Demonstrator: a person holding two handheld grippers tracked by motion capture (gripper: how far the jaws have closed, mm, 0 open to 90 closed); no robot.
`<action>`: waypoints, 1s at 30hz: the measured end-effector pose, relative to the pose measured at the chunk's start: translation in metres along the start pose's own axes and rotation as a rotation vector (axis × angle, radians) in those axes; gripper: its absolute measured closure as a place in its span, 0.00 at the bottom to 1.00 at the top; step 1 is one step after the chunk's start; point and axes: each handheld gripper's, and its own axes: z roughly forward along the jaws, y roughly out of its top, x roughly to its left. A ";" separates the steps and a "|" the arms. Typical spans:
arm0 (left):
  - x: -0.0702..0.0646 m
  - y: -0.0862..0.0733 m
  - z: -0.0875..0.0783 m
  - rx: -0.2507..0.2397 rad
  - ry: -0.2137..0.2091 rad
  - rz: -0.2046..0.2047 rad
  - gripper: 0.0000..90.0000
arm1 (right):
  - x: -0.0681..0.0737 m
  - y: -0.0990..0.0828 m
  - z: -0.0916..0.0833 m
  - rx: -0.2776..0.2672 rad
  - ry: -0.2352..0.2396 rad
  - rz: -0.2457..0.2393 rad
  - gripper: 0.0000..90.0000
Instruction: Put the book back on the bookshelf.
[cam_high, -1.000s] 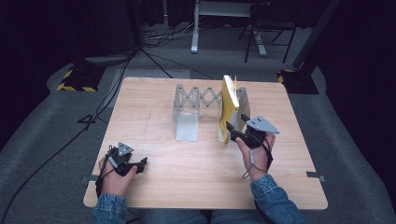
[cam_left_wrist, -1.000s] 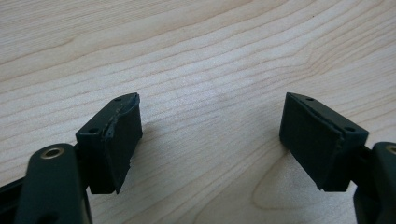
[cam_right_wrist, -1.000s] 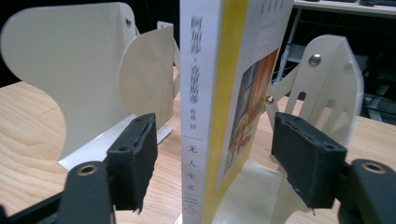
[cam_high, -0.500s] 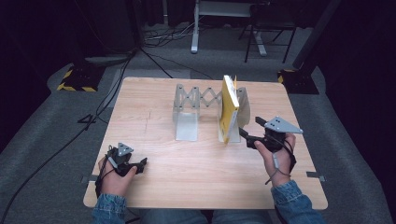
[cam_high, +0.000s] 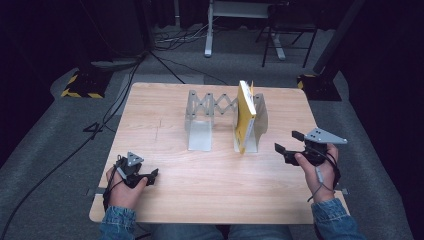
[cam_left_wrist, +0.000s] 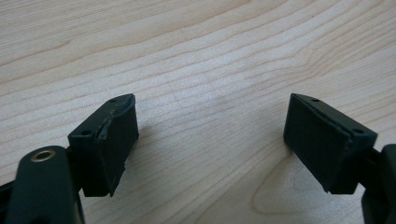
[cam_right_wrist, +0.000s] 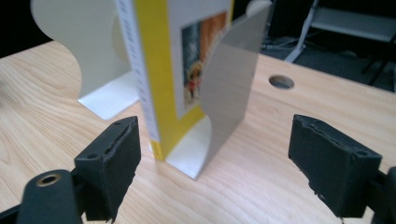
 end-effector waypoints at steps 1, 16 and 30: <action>0.000 0.000 0.000 -0.001 0.001 -0.004 0.20 | -0.003 -0.002 0.000 0.007 -0.002 0.002 0.19; 0.000 0.000 0.000 -0.001 0.003 0.000 0.20 | -0.050 -0.047 0.014 0.193 -0.025 0.091 0.19; 0.000 0.001 0.001 -0.001 0.002 0.009 0.20 | -0.070 -0.099 0.025 0.256 -0.038 0.118 0.20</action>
